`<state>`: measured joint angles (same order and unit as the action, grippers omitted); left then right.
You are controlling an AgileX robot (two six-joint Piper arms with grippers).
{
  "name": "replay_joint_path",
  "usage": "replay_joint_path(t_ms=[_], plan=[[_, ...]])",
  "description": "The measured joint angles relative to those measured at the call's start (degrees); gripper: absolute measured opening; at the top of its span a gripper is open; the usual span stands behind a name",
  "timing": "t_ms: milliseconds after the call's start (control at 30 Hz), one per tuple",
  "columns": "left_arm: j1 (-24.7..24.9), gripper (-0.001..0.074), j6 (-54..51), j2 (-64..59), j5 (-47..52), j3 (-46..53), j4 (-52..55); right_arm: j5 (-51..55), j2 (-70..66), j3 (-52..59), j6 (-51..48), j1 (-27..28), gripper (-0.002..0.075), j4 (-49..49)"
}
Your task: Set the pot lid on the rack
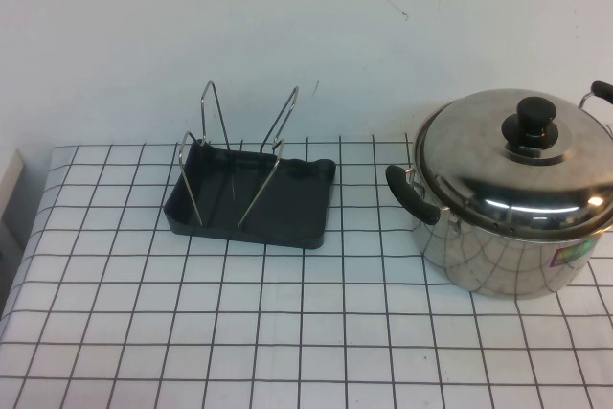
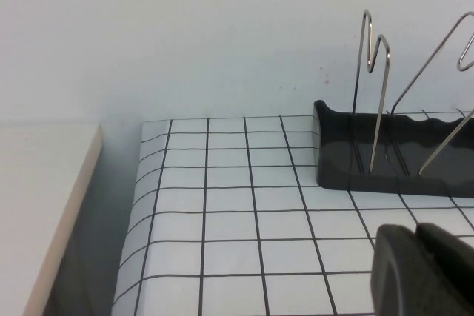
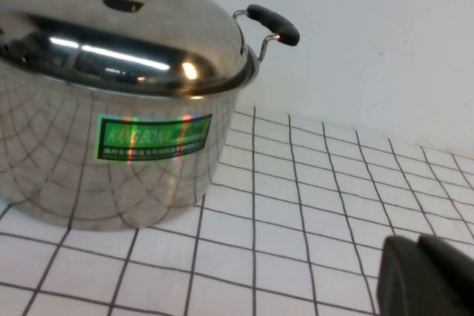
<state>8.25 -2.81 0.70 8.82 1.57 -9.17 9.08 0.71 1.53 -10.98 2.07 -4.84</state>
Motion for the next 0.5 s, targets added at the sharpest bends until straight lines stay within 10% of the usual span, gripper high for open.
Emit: replay_joint_path(t_ms=[500], plan=[[0.0, -0.0002, 0.0, 0.0, -21.87, 0.0, 0.0, -20.01, 0.0, 0.0, -0.24, 0.0, -0.0003, 0.0]])
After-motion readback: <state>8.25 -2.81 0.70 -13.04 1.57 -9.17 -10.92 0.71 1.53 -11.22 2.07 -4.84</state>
